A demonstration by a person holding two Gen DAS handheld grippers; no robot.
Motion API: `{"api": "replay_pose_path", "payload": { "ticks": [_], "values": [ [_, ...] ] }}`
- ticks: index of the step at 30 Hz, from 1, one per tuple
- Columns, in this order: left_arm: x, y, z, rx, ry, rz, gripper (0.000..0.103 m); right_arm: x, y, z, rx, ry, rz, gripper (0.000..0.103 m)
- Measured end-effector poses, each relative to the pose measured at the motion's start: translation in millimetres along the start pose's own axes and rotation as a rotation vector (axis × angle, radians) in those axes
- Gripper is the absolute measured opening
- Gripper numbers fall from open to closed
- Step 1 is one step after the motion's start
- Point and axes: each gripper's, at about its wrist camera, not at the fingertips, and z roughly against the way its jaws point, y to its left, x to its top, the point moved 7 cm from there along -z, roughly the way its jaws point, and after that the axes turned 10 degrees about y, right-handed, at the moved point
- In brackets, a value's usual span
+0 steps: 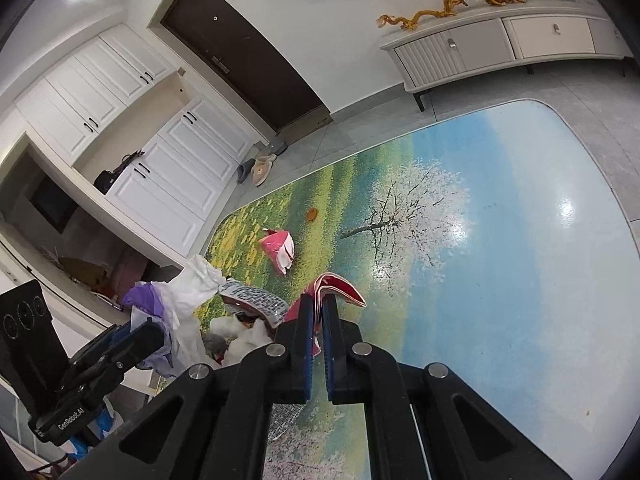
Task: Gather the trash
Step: 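Carry the pink box to the bin with the right tool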
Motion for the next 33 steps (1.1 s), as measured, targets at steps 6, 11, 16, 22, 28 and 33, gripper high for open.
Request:
{"api": "replay_pose_path", "payload": {
  "ticks": [6, 11, 16, 22, 28, 33],
  "values": [
    [-0.9, -13.6, 30.8, -0.003, -0.048, -0.022, 0.026, -9.7, 14.9, 45.9, -0.012, -0.076, 0.040, 0.005],
    [-2.2, -32.7, 51.3, -0.012, -0.079, -0.048, 0.026, -24.3, 23.0, 88.6, -0.038, -0.134, 0.074, 0.005],
    [-0.6, -60.8, 59.4, -0.055, -0.084, -0.087, 0.026, -41.4, 11.3, 134.3, -0.083, -0.200, 0.070, 0.005],
    [10.3, -126.6, 38.0, -0.122, -0.052, -0.192, 0.026, -64.5, -39.7, 200.9, -0.180, -0.297, -0.016, 0.005],
    [22.9, -216.9, -4.1, -0.274, 0.014, -0.300, 0.026, -93.2, -110.0, 259.5, -0.308, -0.371, -0.136, 0.005],
    [26.1, -272.6, -32.6, -0.351, 0.060, -0.342, 0.026, -118.4, -164.6, 285.6, -0.350, -0.402, -0.246, 0.005]
  ]
}}
